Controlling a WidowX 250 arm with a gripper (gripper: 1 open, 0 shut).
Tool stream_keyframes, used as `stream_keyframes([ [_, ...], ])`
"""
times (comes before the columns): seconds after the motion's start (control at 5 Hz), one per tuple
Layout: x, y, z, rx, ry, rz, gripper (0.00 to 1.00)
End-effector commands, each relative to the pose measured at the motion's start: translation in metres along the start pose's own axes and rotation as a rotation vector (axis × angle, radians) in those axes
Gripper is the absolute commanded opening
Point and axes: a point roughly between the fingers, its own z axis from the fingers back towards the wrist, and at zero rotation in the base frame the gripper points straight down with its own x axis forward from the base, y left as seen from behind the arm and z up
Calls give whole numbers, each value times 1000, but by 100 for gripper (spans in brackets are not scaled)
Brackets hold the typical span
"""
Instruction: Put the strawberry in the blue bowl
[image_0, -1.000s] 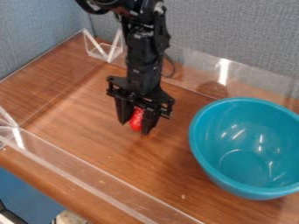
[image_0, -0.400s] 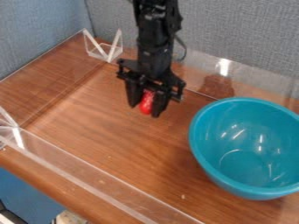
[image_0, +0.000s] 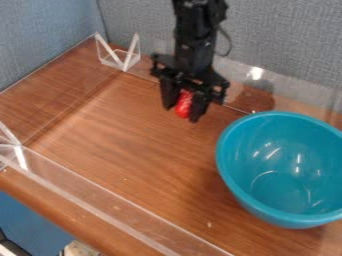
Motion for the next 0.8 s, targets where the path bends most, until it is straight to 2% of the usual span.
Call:
stream_keyframes([
  [0.0,19,-8,14,-2,-60,-28,0],
  [0.6,31,-28,6,-15,-71,-93,0],
])
